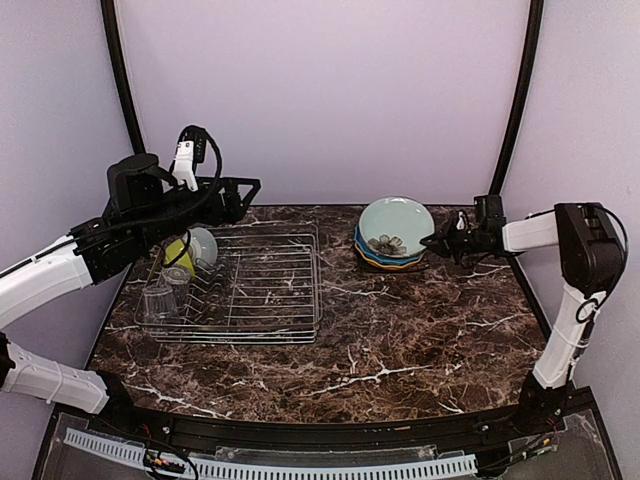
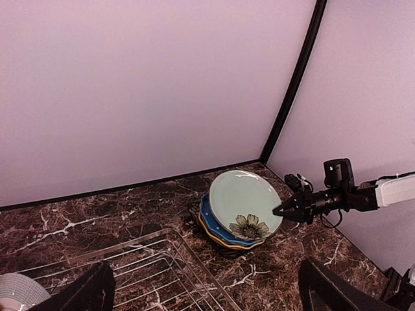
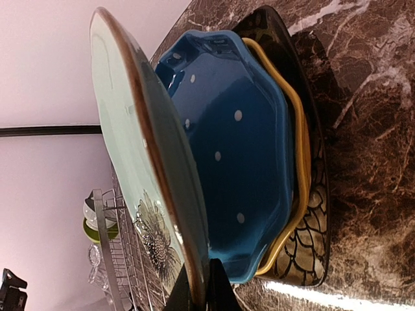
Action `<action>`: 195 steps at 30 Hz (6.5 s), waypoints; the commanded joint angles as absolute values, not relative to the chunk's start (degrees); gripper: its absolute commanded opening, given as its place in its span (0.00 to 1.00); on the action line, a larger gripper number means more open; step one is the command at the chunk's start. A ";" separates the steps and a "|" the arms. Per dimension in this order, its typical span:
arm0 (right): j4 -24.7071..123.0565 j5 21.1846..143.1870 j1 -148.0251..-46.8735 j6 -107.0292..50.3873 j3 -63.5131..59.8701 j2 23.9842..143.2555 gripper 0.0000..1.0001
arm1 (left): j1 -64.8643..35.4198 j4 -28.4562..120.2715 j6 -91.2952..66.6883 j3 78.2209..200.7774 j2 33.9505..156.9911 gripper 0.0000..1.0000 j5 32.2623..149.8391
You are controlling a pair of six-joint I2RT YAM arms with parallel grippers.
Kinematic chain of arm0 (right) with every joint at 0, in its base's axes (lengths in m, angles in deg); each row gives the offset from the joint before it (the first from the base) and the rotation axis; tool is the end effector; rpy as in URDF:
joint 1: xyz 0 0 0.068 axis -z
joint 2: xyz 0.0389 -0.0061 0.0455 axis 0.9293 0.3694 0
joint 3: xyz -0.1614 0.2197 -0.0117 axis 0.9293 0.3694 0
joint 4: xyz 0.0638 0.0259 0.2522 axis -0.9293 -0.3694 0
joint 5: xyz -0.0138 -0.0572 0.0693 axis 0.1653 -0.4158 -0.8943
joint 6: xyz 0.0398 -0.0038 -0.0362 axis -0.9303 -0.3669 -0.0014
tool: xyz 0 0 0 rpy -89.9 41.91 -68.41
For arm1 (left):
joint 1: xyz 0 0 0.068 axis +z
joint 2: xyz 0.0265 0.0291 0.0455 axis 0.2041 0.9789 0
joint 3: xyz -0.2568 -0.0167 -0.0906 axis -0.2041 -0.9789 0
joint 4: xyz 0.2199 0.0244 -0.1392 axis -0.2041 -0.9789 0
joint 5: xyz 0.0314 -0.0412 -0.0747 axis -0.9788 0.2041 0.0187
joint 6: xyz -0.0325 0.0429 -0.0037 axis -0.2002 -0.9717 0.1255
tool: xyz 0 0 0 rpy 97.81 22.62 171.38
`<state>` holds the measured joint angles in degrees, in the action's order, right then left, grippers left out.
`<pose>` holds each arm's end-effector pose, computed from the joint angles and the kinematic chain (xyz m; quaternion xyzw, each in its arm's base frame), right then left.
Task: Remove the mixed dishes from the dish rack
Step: Place the plate with another plate, then adjust the plate on the plate.
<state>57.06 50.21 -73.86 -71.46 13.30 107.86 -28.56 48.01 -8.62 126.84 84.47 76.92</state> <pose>0.3823 0.0598 0.1763 0.1802 0.8379 0.4627 0.2266 0.2040 -0.1684 0.3892 0.1190 0.7013 -0.2952 0.6379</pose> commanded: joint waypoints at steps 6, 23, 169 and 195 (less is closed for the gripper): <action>66.24 45.05 -73.60 -73.91 7.50 110.62 0.00 | -28.47 48.57 -9.03 125.57 82.55 0.99 75.51; 58.54 45.79 -73.90 -68.25 4.33 113.05 0.11 | -28.45 49.71 -8.68 124.52 81.70 0.99 75.12; 28.96 74.28 -88.63 -31.17 0.24 109.34 0.32 | -27.42 33.23 -13.21 122.88 76.15 0.99 65.77; 29.86 75.18 -86.87 -30.13 1.39 91.94 0.99 | -27.33 1.85 2.08 125.06 68.82 0.99 59.92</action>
